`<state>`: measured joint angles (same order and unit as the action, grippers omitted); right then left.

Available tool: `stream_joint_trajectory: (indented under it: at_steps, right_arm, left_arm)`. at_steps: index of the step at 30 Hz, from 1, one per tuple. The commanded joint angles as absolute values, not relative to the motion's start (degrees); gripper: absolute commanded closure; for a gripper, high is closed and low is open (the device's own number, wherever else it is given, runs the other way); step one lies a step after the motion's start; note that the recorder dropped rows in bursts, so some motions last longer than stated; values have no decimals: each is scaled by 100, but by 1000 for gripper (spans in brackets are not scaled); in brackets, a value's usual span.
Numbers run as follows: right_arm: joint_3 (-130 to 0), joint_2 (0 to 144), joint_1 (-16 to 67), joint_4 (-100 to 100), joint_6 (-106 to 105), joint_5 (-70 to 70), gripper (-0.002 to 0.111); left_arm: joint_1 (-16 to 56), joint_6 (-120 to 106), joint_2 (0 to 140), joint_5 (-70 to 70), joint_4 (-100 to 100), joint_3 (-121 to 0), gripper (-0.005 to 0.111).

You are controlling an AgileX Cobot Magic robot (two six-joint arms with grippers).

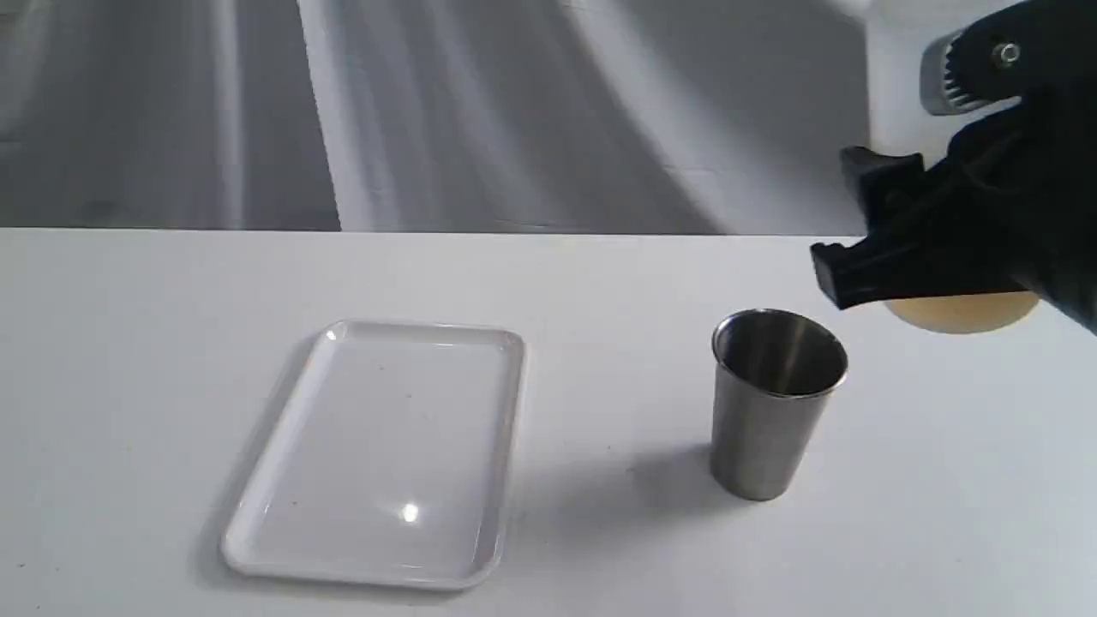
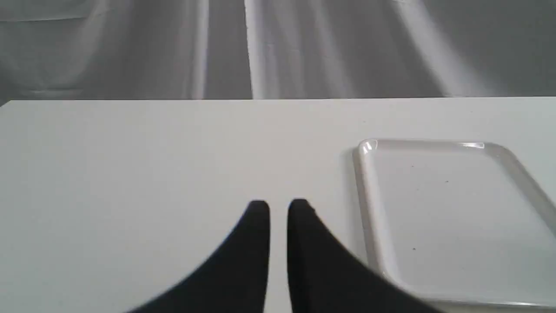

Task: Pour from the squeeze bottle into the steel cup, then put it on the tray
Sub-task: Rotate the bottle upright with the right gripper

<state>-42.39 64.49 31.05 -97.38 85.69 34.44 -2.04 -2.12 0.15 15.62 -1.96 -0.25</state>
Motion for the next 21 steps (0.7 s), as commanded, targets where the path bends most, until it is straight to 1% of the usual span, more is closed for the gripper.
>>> stream_joint_trajectory:
  at_steps: [1, 9, 15, 17, 21]
  right_arm:
    - [-4243, 6274, 3272, -9995, 8591, 3048, 108]
    - [-4254, 6150, 3478, -9995, 8637, 1531, 108]
    - [-4254, 6150, 3478, -9404, 8557, 857, 108]
    - [-4254, 6122, 3478, -9079, 8201, 540, 108]
    - [-4254, 6018, 3478, -7747, 6622, -427, 108]
  left_arm:
    - [-174, -185, 0, 1521, -195, 0, 98]
    - [-174, -208, 0, 1521, -195, 0, 98]
    - [-174, -208, 0, 1521, -195, 0, 98]
    - [-174, -190, 0, 1521, -195, 0, 98]
    - [-174, -190, 0, 1521, -195, 0, 98]
